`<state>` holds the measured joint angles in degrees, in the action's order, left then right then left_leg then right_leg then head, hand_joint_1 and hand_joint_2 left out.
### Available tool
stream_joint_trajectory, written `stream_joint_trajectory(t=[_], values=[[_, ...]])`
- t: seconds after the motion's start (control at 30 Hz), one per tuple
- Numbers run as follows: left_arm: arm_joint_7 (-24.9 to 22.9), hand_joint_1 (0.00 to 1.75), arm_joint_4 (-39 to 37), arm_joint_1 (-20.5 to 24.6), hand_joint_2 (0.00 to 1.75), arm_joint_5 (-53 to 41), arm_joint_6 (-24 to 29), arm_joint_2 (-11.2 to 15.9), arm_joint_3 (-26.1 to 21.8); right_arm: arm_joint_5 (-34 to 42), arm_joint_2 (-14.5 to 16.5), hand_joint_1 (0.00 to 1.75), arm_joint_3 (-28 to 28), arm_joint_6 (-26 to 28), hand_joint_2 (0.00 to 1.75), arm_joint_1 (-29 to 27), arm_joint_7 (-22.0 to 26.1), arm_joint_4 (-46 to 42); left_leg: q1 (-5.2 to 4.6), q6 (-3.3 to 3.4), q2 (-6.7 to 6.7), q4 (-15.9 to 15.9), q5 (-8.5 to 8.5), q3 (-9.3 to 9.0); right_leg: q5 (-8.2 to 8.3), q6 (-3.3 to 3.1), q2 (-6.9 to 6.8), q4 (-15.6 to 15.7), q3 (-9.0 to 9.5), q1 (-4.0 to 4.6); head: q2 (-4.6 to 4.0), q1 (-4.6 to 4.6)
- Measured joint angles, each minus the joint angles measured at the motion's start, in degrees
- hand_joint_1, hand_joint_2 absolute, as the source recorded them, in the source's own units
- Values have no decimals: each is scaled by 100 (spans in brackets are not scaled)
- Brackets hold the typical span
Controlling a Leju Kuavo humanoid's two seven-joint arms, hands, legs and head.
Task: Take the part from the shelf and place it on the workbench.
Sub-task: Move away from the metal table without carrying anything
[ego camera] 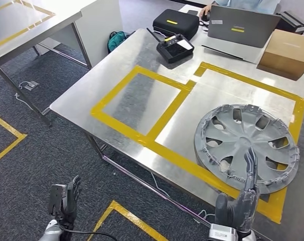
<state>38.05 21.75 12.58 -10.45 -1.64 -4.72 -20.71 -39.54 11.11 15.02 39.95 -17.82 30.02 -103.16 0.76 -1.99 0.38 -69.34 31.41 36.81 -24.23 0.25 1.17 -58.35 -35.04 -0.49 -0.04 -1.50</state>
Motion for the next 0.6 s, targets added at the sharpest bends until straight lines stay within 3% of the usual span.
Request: stream_joint_trajectory(t=[0.1, 0.13, 0.23, 0.3, 0.37, 0.4, 0.43, 0.47, 0.5, 0.53, 0.6], values=[[0, 0, 93, -17, 0, -79, -32, -40, 2, 84, 18, 0, -46, 5, 0, -218, 136, -96, -13, 58, -62, 1132, -321, -711, 81, 84, 28, -6, -66, 10, 0, 2], [1, 0, 140, -39, 0, -114, -41, -74, 8, 128, 26, 0, -79, 9, 0, -364, 179, -188, -23, 70, -80, 1308, -339, -806, 112, 123, 28, -3, -80, 12, 0, 7], [2, 0, 259, -156, 0, -173, -14, -204, 49, 244, 34, 0, -199, 22, 0, -842, 239, -514, -50, 154, -63, 1377, -403, -765, 154, 240, 22, 8, -128, -10, 0, 15], [2, 0, 337, -216, 0, -184, 27, -288, 96, 279, 34, 0, -268, 28, 0, -1072, 230, -694, -41, 249, -30, 1395, -477, -701, -145, 297, -18, -292, -257, -19, 0, 13], [2, 0, 401, -269, 0, -173, 57, -358, 145, 285, 34, 0, -322, 29, 0, -1228, 185, -820, -52, 302, -6, 1394, -544, -617, -659, 335, -56, -1018, -474, -17, 0, 8], [2, 0, 420, -303, 0, -154, 72, -389, 167, 282, 34, 0, -348, 29, 0, -1292, 153, -860, -63, 313, 8, 1393, -578, -571, -842, 345, -59, -1373, -558, -15, 0, 10], [2, 0, 437, -341, 0, -128, 91, -410, 185, 276, 34, 0, -374, 29, 0, -1353, 126, -885, -74, 318, 24, 1392, -612, -526, -920, 345, -59, -1580, -571, -11, 0, 10], [2, 0, 457, -382, 0, -97, 107, -429, 206, 268, 34, 0, -400, 29, 0, -1410, 102, -905, -85, 320, 38, 1390, -645, -483, -886, 335, -60, -1570, -474, -3, 0, 11], [2, 0, 483, -421, 0, -69, 120, -443, 227, 261, 34, 0, -424, 29, 0, -1457, 84, -923, -94, 319, 47, 1389, -677, -446, -760, 315, -63, -1316, -251, 10, 0, 13], [2, 0, 515, -453, 0, -44, 130, -454, 248, 256, 34, 0, -447, 29, 0, -1491, 70, -939, -99, 312, 51, 1387, -707, -417, -609, 284, -69, -905, 51, 27, 0, 12], [2, 0, 585, -500, 0, 3, 143, -475, 282, 258, 34, 0, -495, 30, 0, -1521, 40, -964, -115, 280, 54, 1381, -765, -372, -471, 215, -95, -67, 619, 67, 0, 16]])
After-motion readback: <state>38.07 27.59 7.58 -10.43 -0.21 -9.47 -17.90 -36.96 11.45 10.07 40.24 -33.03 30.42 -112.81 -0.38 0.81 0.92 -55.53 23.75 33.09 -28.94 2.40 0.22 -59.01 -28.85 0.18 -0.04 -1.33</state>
